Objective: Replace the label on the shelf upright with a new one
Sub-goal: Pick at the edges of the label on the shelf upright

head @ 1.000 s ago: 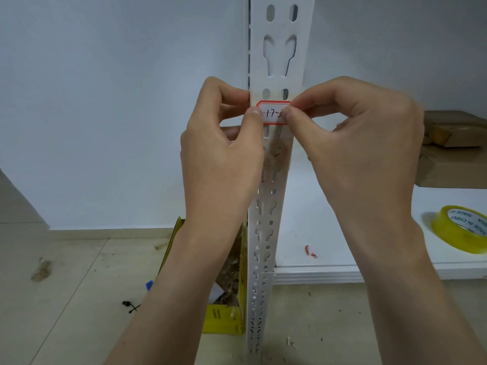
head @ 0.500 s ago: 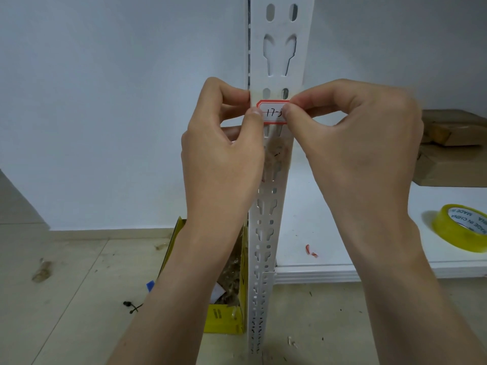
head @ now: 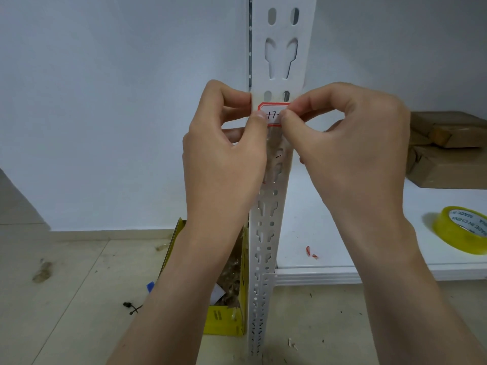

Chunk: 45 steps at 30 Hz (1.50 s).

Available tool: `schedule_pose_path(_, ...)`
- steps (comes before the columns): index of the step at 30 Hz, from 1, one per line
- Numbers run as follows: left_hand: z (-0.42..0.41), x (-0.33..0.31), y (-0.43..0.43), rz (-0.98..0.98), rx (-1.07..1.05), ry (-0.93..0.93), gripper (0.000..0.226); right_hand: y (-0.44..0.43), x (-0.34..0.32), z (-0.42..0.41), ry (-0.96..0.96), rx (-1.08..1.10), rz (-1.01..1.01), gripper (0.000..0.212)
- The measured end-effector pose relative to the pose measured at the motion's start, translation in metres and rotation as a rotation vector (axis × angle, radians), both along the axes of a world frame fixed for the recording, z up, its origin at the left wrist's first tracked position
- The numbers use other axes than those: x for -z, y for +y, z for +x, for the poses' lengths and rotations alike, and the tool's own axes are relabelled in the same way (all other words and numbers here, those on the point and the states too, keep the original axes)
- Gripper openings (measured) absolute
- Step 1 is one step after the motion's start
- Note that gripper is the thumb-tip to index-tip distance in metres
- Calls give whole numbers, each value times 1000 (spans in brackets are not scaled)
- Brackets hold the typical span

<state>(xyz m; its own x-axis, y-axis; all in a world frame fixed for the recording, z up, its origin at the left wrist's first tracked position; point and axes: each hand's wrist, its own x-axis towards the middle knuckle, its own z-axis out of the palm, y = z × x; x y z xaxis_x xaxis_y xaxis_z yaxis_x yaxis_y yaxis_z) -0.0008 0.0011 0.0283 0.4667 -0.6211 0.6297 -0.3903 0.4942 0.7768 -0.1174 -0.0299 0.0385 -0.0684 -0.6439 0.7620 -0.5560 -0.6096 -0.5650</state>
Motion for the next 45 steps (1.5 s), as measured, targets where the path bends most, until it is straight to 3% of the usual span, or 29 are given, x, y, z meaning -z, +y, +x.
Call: schedule_pose_path(45, 0, 0, -1, 11, -20, -6, 13, 2, -3, -1, -17, 34, 35, 8)
